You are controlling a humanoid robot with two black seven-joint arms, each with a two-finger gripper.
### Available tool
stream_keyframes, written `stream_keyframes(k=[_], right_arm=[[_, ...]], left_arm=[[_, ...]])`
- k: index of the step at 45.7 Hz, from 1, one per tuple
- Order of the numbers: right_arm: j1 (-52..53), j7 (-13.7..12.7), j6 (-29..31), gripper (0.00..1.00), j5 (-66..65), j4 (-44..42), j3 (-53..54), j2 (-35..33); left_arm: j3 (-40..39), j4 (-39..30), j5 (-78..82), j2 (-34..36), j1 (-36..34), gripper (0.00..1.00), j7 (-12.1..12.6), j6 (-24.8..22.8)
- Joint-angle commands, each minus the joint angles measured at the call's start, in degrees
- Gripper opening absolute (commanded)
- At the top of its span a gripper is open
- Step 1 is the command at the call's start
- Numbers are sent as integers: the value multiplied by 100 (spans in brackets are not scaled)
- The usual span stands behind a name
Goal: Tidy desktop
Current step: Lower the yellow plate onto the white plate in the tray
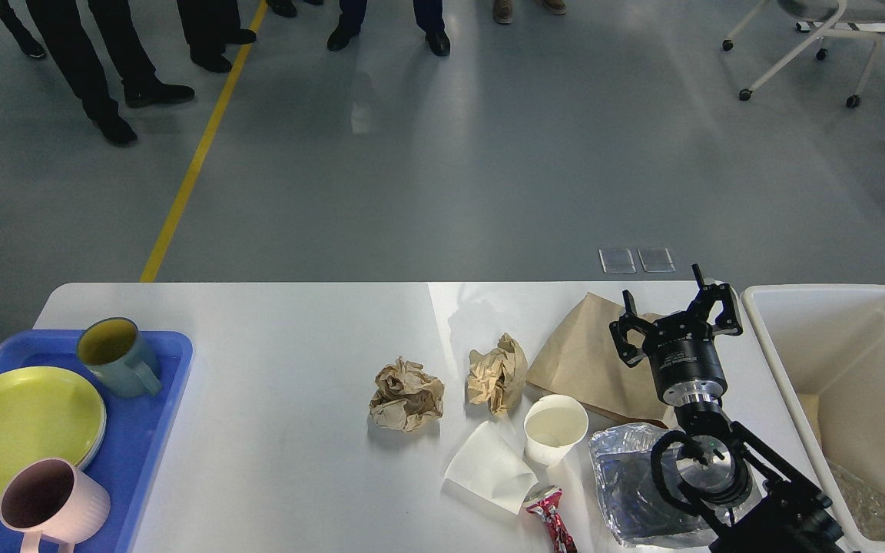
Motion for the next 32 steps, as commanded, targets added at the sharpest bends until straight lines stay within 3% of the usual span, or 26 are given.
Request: stream_keyframes(k=[1, 12, 15, 17, 23, 25, 32], right_arm=[[7, 0, 0, 100, 0, -5, 0, -2], [-2, 9, 0, 100, 0, -5, 0, 7], [7, 0, 0, 100, -8, 3, 0, 7], [7, 0, 0, 100, 0, 3, 0, -2], [-2, 0, 0, 100, 0, -5, 0, 7], [-2, 0, 0, 100, -9, -5, 0, -2], [-2, 0, 0, 100, -8, 3, 0, -2]], left_arm=[[-10, 37, 6, -51, 48, 0, 6, 8], [-10, 45, -3, -104, 66, 0, 6, 8], [-10, 45, -3, -86, 66, 4, 6, 17], [-10, 45, -3, -78, 66, 15, 6, 78], [-10, 45, -12, -42, 57, 76, -12, 640], [-10, 45, -21, -42, 48, 90, -12, 754], [-10, 37, -12, -42, 13, 94, -20, 764]])
